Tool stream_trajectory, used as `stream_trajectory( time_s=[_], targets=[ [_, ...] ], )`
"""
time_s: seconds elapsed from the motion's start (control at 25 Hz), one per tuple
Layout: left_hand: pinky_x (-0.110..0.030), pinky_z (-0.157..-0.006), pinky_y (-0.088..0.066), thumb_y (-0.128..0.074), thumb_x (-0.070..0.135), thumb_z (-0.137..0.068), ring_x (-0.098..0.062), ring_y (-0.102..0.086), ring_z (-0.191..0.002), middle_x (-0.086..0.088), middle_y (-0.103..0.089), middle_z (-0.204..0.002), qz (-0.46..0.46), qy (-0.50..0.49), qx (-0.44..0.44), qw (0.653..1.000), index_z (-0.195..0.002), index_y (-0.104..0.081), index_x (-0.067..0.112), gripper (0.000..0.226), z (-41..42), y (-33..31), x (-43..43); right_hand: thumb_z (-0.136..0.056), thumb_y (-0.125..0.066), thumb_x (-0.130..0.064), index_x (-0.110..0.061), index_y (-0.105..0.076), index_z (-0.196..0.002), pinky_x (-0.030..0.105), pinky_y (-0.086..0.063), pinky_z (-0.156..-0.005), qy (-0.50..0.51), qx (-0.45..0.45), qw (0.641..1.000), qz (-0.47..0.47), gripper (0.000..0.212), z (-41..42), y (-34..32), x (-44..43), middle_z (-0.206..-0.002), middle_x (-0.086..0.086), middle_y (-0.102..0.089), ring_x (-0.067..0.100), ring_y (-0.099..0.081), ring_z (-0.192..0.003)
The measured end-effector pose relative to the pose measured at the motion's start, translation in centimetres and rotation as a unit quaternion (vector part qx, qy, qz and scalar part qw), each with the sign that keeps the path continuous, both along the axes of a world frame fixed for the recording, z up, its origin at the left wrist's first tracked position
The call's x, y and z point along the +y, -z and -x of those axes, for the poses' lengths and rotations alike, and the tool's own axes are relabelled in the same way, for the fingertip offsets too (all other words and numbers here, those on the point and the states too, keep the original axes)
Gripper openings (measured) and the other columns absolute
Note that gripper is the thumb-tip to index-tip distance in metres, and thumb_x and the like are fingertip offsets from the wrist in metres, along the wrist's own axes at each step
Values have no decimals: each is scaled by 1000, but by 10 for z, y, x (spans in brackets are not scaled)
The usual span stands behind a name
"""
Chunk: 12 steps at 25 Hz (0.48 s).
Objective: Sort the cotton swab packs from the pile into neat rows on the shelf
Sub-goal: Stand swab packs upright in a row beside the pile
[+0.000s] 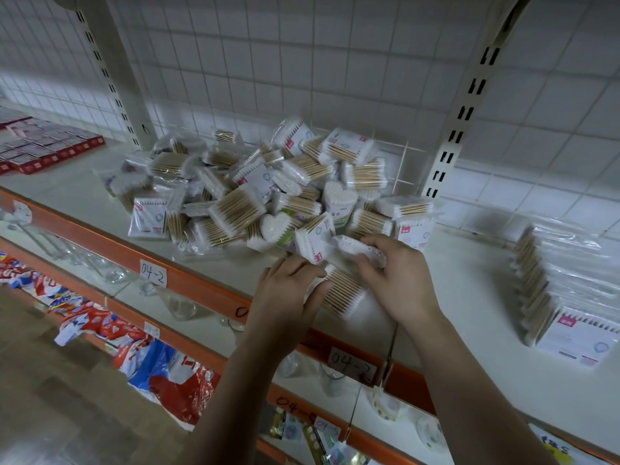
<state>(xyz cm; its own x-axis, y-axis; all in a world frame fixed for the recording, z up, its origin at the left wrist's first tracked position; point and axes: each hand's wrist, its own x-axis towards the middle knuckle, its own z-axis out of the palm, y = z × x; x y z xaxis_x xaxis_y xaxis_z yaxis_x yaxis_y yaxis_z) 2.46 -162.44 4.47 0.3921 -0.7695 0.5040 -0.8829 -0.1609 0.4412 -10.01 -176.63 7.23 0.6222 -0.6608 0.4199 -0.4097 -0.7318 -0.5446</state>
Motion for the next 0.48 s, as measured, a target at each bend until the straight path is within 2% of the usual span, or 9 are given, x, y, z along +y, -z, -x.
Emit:
stream_trajectory(
  time_s=[0.2,0.36,0.48],
  targets=[
    [-40,-85,-47,-41,46,-91,-17,-56,-101,1,-62,-111,-35,20,4,999,-105,-65,20,38,17,0,-9,-87,-61,-24,-17,-64,-115,29,-47,-77,30,-17,999,-6,29,21,-1,-9,-107,4,-69,22,-63,-92],
    [-35,-78,-47,-44,53,-87,-16,-55,-95,5,-60,-104,-47,20,-10,999,-101,-64,26,36,30,0,-16,-88,-60,-25,-18,-65,-115,28,-46,-78,36,-17,999,-9,28,35,-1,-15,-108,1,-69,21,-62,-95],
    [-34,-79,-45,-42,62,-81,-16,-52,-98,7,-58,-105,-82,-9,-30,996,-99,-64,28,45,35,1,-20,-88,-60,-26,-19,-65,-114,27,-45,-76,42,-15,999,-9,27,43,0,-17,-107,0,-69,20,-62,-93]
  ],
)
